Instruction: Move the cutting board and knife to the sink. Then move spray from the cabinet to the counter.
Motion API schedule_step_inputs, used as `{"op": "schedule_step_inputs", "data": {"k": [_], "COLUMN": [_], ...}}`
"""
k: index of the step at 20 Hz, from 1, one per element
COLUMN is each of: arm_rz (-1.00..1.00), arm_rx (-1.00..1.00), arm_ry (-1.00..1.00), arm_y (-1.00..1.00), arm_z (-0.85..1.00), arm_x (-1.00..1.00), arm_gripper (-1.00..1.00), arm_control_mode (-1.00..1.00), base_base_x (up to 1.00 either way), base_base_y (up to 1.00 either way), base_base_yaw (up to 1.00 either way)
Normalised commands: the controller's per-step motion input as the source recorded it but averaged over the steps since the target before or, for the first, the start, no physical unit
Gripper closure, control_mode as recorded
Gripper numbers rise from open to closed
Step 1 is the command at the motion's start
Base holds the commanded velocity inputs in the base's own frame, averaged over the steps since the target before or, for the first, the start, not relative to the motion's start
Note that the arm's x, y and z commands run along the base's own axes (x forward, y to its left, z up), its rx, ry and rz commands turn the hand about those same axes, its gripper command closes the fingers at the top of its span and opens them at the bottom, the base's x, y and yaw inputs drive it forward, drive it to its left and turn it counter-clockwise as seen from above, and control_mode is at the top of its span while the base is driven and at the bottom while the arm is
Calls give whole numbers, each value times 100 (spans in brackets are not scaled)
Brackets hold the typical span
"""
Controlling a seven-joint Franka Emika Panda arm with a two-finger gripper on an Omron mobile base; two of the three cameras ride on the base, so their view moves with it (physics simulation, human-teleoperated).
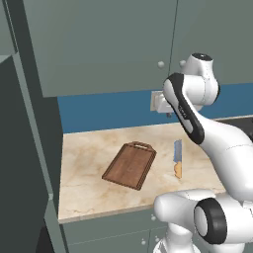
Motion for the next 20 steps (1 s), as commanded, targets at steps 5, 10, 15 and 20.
{"op": "schedule_step_inputs", "data": {"k": [5, 10, 15, 20], "arm_rz": [2, 0, 0, 0], "arm_rx": [0, 0, 1, 0], "arm_ry": [0, 0, 0, 0], "arm_y": [6, 25, 6, 2], "arm_z": [0, -1, -13, -23], "arm_x": [-6, -23, -43, -38], "arm_gripper": [-100, -100, -100, -100], "arm_control_mode": [-100, -100, -100, -100], "base_base_x": [0, 0, 0, 0], "base_base_y": [0, 0, 0, 0], "base_base_yaw": [0, 0, 0, 0]}}
